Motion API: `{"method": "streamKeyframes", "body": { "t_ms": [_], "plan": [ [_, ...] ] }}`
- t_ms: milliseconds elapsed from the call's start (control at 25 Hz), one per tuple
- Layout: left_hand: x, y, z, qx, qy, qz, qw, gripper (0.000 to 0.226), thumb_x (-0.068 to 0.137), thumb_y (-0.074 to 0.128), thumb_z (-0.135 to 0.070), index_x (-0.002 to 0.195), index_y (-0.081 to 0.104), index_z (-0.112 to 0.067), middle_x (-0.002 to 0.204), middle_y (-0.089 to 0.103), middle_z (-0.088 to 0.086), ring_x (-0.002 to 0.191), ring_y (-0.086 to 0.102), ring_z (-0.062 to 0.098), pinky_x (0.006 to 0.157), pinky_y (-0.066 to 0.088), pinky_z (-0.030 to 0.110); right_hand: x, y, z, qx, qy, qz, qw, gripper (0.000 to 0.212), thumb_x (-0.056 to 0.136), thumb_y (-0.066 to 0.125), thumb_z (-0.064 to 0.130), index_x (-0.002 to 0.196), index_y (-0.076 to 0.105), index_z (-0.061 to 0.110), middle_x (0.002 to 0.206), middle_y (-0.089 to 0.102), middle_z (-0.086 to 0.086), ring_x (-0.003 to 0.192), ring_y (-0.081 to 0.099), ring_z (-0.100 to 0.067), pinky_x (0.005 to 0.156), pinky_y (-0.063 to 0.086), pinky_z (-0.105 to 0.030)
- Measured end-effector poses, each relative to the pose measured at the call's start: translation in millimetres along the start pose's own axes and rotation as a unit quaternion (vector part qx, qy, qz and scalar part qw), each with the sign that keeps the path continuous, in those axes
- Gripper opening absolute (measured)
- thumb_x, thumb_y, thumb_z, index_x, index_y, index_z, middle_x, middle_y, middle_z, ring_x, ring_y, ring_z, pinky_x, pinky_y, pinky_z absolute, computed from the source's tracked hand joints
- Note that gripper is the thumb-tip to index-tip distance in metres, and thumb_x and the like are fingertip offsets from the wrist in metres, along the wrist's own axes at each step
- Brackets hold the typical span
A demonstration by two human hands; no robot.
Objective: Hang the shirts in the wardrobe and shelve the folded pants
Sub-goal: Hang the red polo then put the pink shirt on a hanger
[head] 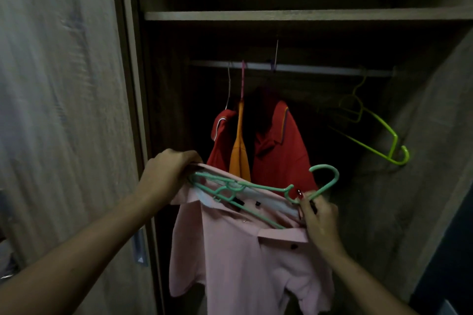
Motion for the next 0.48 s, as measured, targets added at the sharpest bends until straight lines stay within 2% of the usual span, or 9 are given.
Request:
{"method": "streamKeyframes", "body": {
  "t_ms": [40, 80, 200, 240, 320, 400, 480],
  "plan": [
    [-0.2, -0.1, -0.5, 0.010, -0.001, -0.001, 1.000, 0.017, 0.083, 0.061, -0.022, 0.098, 0.065, -0.030, 0.088, 0.071, -0.008, 0.080, 0.067, 0.015, 0.055, 0.047, 0.029, -1.1, -3.2, -3.0, 0.004, 0.005, -0.006, 1.000, 0.057, 0.085, 0.044, 0.060, 0.072, 0.063, 0.007, 0.063, 0.064, -0.008, 0.069, 0.060, -0.015, 0.056, 0.040, -0.014],
    [0.6, 0.1, -0.9, 0.015, -0.002, 0.000, 1.000, 0.017, 0.084, 0.061, -0.023, 0.098, 0.065, -0.032, 0.088, 0.070, -0.009, 0.082, 0.066, 0.015, 0.053, 0.043, 0.027, -2.5, -4.8, -5.2, 0.004, 0.012, -0.006, 1.000, 0.058, 0.083, 0.045, 0.060, 0.072, 0.062, 0.006, 0.063, 0.063, -0.009, 0.071, 0.059, -0.019, 0.056, 0.041, -0.016],
    [-0.3, 4.9, 5.2, 0.017, -0.020, 0.003, 1.000, 0.018, 0.083, 0.062, -0.024, 0.097, 0.065, -0.035, 0.084, 0.059, -0.008, 0.079, 0.060, 0.015, 0.053, 0.033, 0.025, -6.1, -1.1, -12.3, -0.043, 0.024, 0.024, 0.999, 0.022, 0.088, 0.056, 0.027, 0.073, 0.063, 0.011, 0.063, 0.063, -0.008, 0.068, 0.060, -0.011, 0.053, 0.040, -0.013],
    [-1.3, 7.2, 6.3, 0.012, -0.021, 0.001, 1.000, 0.017, 0.083, 0.063, -0.024, 0.096, 0.066, -0.034, 0.082, 0.055, -0.008, 0.075, 0.056, 0.013, 0.053, 0.034, 0.025, -6.2, 1.5, -14.6, -0.065, 0.028, 0.038, 0.997, 0.018, 0.089, 0.058, 0.015, 0.072, 0.062, 0.012, 0.060, 0.061, -0.004, 0.065, 0.060, -0.005, 0.051, 0.037, -0.011],
    [-2.5, 17.1, 5.8, -0.041, -0.009, 0.027, 0.999, 0.016, 0.083, 0.064, -0.020, 0.095, 0.067, -0.031, 0.080, 0.058, -0.010, 0.072, 0.056, 0.007, 0.054, 0.045, 0.028, -4.5, 5.7, -21.4, -0.087, 0.039, 0.056, 0.994, 0.021, 0.089, 0.059, 0.005, 0.069, 0.061, 0.011, 0.057, 0.057, 0.000, 0.059, 0.058, 0.000, 0.049, 0.035, -0.010],
    [-1.8, 23.6, 1.1, -0.111, 0.016, 0.052, 0.992, 0.018, 0.082, 0.065, -0.011, 0.093, 0.068, -0.025, 0.081, 0.068, -0.010, 0.074, 0.064, 0.002, 0.062, 0.055, 0.030, -3.6, 6.1, -25.7, -0.063, 0.061, 0.058, 0.994, 0.020, 0.089, 0.058, 0.005, 0.069, 0.060, 0.005, 0.060, 0.060, -0.008, 0.058, 0.056, -0.003, 0.051, 0.037, -0.014],
    [1.1, 22.8, -0.2, -0.129, 0.032, 0.050, 0.990, 0.019, 0.079, 0.067, -0.006, 0.092, 0.070, -0.020, 0.082, 0.071, -0.009, 0.075, 0.067, 0.001, 0.066, 0.056, 0.025, -3.8, 6.0, -27.0, -0.018, 0.077, 0.057, 0.995, 0.021, 0.091, 0.055, 0.004, 0.072, 0.059, -0.006, 0.065, 0.061, -0.019, 0.058, 0.052, -0.008, 0.053, 0.039, -0.018]
  ]
}}
Point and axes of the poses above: each hand's wrist, its own x-axis towards the middle knuckle, its own y-axis out of the palm, z = x × y, the point moved 10 cm from there along x, towards the middle knuckle
